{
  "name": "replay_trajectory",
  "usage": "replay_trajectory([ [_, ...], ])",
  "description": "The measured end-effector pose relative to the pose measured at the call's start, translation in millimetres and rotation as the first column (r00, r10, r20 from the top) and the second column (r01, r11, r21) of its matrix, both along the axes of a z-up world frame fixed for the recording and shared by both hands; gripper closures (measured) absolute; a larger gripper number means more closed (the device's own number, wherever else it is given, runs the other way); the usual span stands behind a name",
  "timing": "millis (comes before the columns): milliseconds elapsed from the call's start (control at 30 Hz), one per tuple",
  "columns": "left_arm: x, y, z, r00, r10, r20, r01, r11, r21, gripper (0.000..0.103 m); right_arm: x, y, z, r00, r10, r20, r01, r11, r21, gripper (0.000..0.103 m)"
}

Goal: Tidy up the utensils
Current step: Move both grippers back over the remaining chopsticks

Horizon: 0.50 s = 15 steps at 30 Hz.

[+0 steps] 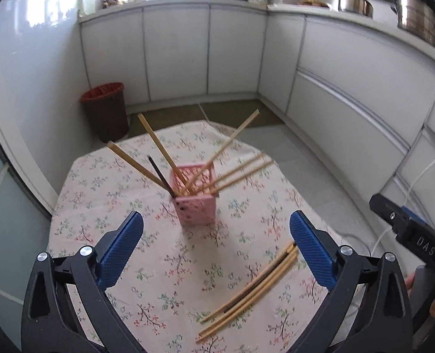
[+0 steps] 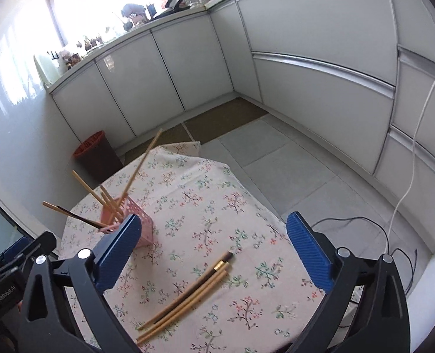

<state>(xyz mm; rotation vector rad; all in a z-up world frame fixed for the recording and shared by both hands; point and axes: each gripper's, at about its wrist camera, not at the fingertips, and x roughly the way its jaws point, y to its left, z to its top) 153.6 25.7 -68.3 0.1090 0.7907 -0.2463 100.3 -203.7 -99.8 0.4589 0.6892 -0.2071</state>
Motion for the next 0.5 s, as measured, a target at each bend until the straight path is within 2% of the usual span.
replay_trajectory([
  [100, 1, -26, -33, 0.993, -0.08, -0.09, 0.089, 0.991, 0.101, 0.007, -15, -20, -32, 0.993, -0.051, -0.111, 0.058, 0.997, 0.057, 0.007],
  [233, -1, -59, -77, 0.977, -0.148, -0.155, 0.178, 0.962, 0.205, 0.007, -30, -44, -78, 0.961, -0.071, -0.269, 0.137, 0.962, 0.235, 0.007],
  [333, 4, -76, -104, 0.961, -0.174, -0.214, 0.221, 0.95, 0.219, 0.007, -37, -55, -96, 0.945, -0.075, -0.317, 0.184, 0.926, 0.33, 0.007],
  [500, 26, -102, -142, 0.958, -0.188, -0.217, 0.247, 0.926, 0.286, 0.007, -46, -66, -98, 0.942, -0.098, -0.32, 0.218, 0.905, 0.366, 0.007],
])
